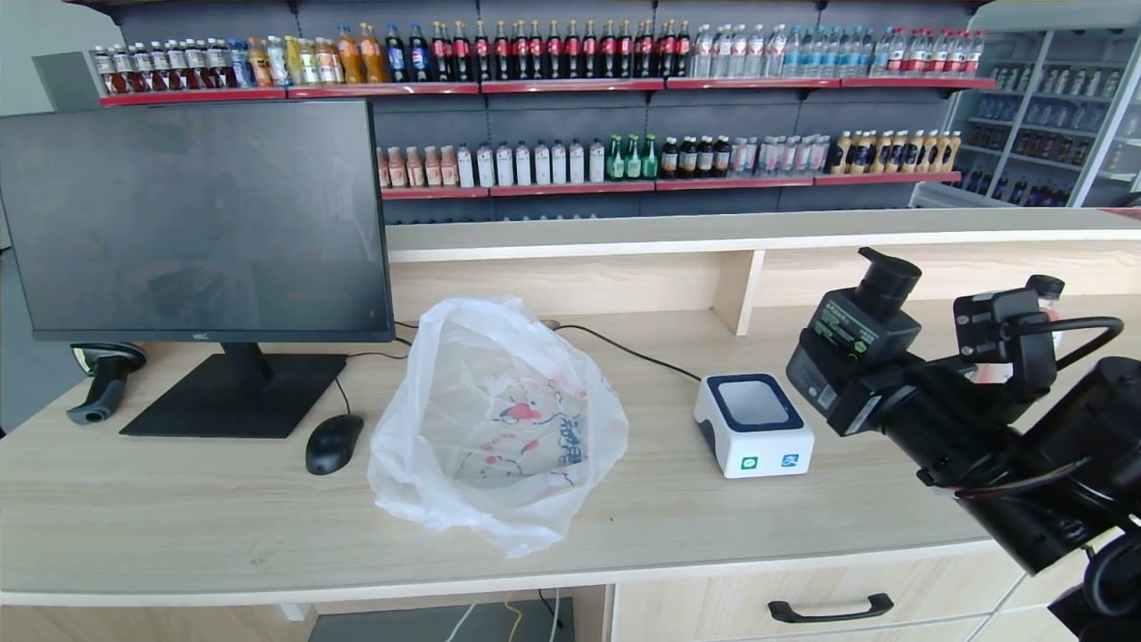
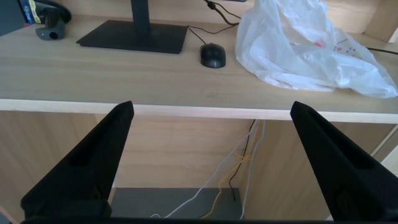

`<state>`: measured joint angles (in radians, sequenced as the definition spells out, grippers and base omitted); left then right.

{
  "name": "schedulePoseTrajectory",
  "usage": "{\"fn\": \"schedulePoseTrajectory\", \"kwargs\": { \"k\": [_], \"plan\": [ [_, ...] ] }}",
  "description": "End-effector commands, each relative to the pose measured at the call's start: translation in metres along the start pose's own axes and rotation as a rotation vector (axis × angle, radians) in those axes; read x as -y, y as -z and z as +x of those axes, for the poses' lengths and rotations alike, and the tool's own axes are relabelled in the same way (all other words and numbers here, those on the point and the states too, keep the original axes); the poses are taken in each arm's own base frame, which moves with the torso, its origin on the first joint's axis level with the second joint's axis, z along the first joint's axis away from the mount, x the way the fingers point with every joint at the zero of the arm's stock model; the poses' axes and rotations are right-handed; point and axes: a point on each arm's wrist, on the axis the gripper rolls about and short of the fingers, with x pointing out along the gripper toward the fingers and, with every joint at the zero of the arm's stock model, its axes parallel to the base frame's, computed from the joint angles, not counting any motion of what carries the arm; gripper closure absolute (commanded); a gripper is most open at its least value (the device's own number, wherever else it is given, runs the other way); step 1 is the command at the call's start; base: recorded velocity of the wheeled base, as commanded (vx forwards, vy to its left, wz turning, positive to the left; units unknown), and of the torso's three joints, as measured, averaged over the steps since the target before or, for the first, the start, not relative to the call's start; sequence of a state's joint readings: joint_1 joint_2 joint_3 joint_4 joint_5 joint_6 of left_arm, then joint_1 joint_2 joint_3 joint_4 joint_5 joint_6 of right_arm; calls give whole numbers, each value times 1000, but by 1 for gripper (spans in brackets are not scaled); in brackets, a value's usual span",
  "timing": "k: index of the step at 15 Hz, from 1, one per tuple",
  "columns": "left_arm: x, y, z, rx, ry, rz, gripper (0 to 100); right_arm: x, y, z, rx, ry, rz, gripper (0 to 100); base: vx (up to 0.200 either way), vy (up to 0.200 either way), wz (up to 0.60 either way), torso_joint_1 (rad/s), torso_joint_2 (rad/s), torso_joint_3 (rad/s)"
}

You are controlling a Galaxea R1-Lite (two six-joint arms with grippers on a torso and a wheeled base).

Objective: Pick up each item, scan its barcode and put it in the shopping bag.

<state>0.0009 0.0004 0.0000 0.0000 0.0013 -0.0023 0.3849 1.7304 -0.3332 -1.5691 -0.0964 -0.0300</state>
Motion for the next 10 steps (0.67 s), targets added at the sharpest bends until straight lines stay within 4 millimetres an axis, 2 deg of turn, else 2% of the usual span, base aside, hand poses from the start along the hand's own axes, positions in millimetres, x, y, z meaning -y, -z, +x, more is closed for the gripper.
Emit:
{"fn": "schedulePoseTrajectory", "kwargs": {
  "k": [1,7,10],
  "plan": [
    [0,0,0,0,-1,-1,0,-1,2,2,-6,-2,2,100,0,200,0,2,2,2],
    [0,0,0,0,-1,-1,0,0,2,6,3,3,39,100,0,200,0,4,5,3],
    [0,0,0,2,1,-1,0,-2,1,11,12,-3,41,100,0,0,0,0,0,0]
  ]
}}
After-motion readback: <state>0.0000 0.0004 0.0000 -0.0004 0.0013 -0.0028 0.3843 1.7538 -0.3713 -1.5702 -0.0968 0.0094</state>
